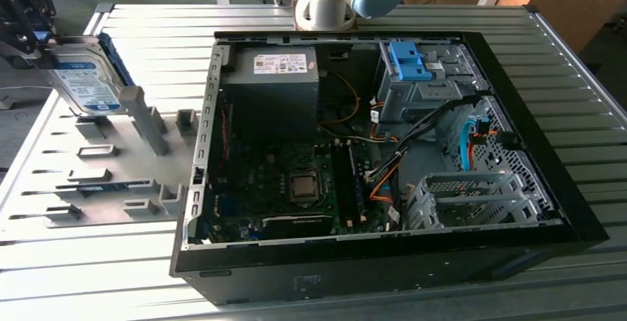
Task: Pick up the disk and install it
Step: 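Pick up the disk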
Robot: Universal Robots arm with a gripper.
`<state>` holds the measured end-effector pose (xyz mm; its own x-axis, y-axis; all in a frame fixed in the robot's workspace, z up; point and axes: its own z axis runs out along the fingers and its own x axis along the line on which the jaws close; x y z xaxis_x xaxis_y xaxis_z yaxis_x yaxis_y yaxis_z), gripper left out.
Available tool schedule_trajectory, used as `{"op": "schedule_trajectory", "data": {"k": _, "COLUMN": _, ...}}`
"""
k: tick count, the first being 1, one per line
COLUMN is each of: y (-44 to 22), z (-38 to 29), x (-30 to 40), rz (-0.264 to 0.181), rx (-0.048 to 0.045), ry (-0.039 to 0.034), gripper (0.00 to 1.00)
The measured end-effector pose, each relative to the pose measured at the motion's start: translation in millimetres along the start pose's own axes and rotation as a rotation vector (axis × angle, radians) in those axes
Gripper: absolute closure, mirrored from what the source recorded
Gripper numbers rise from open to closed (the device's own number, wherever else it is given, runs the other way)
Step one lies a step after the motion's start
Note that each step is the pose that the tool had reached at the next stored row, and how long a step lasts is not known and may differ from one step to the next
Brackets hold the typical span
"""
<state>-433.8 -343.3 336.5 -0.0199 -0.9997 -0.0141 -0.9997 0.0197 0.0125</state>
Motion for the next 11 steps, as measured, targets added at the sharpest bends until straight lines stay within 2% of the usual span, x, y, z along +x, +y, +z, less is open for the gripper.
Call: {"op": "schedule_trajectory", "data": {"k": 11, "y": 0.1, "z": -3.4, "x": -0.1, "rz": 0.000, "rx": 0.0001, "ry": 0.0000, "gripper": 0.64}}
